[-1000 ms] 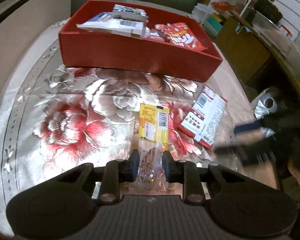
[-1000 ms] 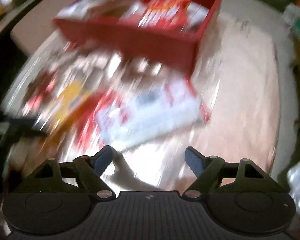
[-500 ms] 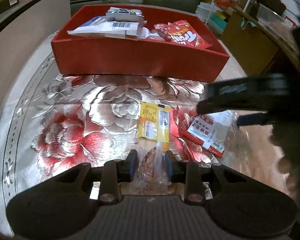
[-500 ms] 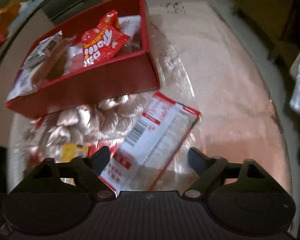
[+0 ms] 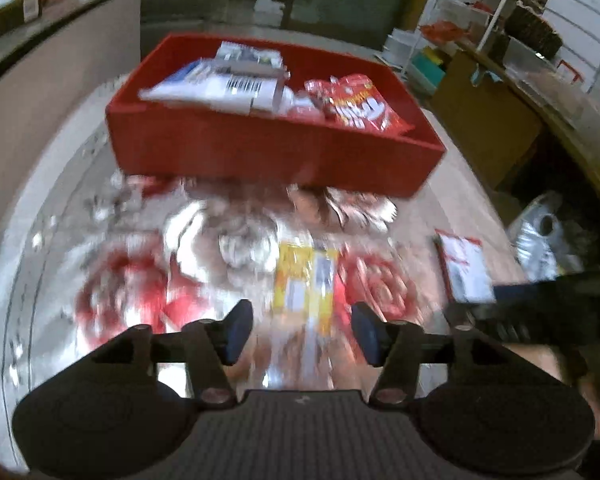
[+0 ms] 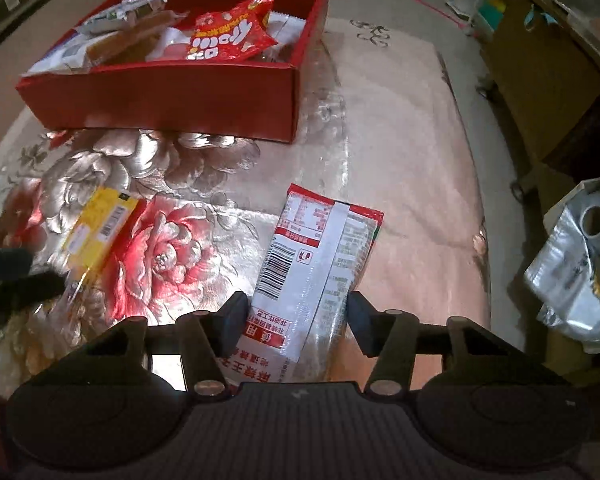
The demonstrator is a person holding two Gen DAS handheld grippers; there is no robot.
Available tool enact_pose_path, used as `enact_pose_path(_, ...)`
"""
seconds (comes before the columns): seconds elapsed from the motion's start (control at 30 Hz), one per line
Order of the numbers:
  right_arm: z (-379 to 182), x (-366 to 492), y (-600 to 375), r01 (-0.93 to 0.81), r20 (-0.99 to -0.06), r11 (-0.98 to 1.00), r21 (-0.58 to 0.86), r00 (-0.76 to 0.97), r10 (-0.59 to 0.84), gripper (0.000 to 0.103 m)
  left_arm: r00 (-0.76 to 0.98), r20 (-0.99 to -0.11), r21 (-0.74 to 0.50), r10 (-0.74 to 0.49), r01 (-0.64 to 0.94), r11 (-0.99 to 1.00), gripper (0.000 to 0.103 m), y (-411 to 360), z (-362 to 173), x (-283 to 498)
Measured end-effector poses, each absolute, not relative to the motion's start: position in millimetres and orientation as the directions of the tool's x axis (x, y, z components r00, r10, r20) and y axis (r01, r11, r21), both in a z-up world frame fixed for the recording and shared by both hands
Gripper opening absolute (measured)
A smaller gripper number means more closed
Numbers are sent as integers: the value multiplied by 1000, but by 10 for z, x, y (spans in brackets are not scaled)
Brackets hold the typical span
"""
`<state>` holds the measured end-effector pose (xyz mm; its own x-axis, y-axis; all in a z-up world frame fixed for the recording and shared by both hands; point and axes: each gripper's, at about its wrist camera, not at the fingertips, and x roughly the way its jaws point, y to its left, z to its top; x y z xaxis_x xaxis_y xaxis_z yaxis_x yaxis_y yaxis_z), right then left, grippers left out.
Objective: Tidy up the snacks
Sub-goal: 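Grasp the yellow-wrapped bar with the left tool while the right tool grasps the white-red packet, then carry the yellow bar to the red box with left tool while right tool carries packet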
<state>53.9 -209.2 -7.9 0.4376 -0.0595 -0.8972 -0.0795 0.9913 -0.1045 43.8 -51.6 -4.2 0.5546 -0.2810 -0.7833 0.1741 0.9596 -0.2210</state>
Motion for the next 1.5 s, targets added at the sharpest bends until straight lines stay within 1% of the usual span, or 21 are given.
enact_pose_path(0.03, -98, 516, -2082, -83, -893, 990, -110, 445, -62, 64, 559, -788, -192, -259, 176, 965, 56, -586, -78, 488)
enact_pose_path(0.07, -112, 500, -2070, -89, -891, 989, -116, 450, -64, 65, 552, -796, -175, -247, 180, 968, 57, -638, -126, 529)
enact_pose_path(0.1, -121, 551, -2094, -94, -889, 988, -126, 452, -71, 70, 535, -811, -159, -235, 186, 970, 57, -689, -191, 569)
enact_pose_path(0.13, -109, 551, -2094, -98, -886, 985, -144, 456, -84, 78, 536, -814, -134, -221, 197, 971, 57, -734, -247, 571)
enact_pose_path(0.17, -145, 576, -2113, -90, -882, 984, -153, 461, -95, 81, 550, -810, -102, -205, 211, 972, 57, -780, -251, 538)
enact_pose_path(0.2, -131, 597, -2161, -83, -886, 988, -133, 456, -81, 85, 553, -813, -60, -182, 232, 971, 54, -830, -254, 515)
enact_pose_path(0.23, -122, 623, -2232, -74, -898, 994, -79, 439, -39, 80, 559, -812, -31, -169, 248, 968, 44, -854, -254, 488)
enact_pose_path(0.27, -102, 636, -2263, -68, -898, 995, -71, 439, -34, 75, 556, -811, -49, -181, 243, 969, 33, -832, -242, 472)
enact_pose_path(0.3, -56, 608, -2254, -86, -894, 994, -75, 447, -28, 62, 557, -812, -52, -176, 231, 972, 30, -807, -224, 467)
enact_pose_path(0.33, -32, 585, -2241, -97, -893, 992, -76, 449, -25, 59, 550, -813, -76, -189, 222, 972, 26, -757, -207, 475)
enact_pose_path(0.4, 7, 532, -2219, -120, -896, 990, -68, 444, -8, 56, 523, -815, -176, -249, 187, 967, 20, -638, -175, 493)
enact_pose_path(0.43, 22, 509, -2205, -127, -896, 990, -60, 443, 3, 55, 510, -814, -216, -278, 180, 960, 19, -608, -162, 487)
enact_pose_path(0.47, 60, 482, -2194, -137, -893, 989, -52, 451, 16, 55, 515, -806, -230, -290, 179, 957, 19, -594, -134, 460)
enact_pose_path(0.57, 239, 445, -2185, -139, -861, 990, -31, 507, 44, 54, 575, -766, -197, -286, 213, 957, 19, -599, 29, 373)
enact_pose_path(0.73, 449, 463, -2219, -119, -820, 993, 19, 567, 83, 54, 625, -708, -251, -328, 212, 945, 19, -551, 246, 349)
enact_pose_path(0.97, 621, 621, -2121, -133, -776, 991, 29, 622, 106, 54, 695, -640, -220, -327, 242, 945, 19, -665, 514, 424)
enact_pose_path(1.07, 681, 714, -2069, -137, -760, 990, 37, 639, 117, 54, 714, -623, -204, -320, 247, 947, 19, -715, 582, 520)
enact_pose_path(1.37, 779, 1083, -1955, -145, -721, 989, 28, 682, 120, 54, 748, -593, -205, -297, 216, 955, 19, -707, 658, 865)
enact_pose_path(1.5, 805, 1211, -1940, -142, -707, 989, 31, 697, 123, 54, 763, -586, -178, -272, 206, 962, 19, -724, 640, 1011)
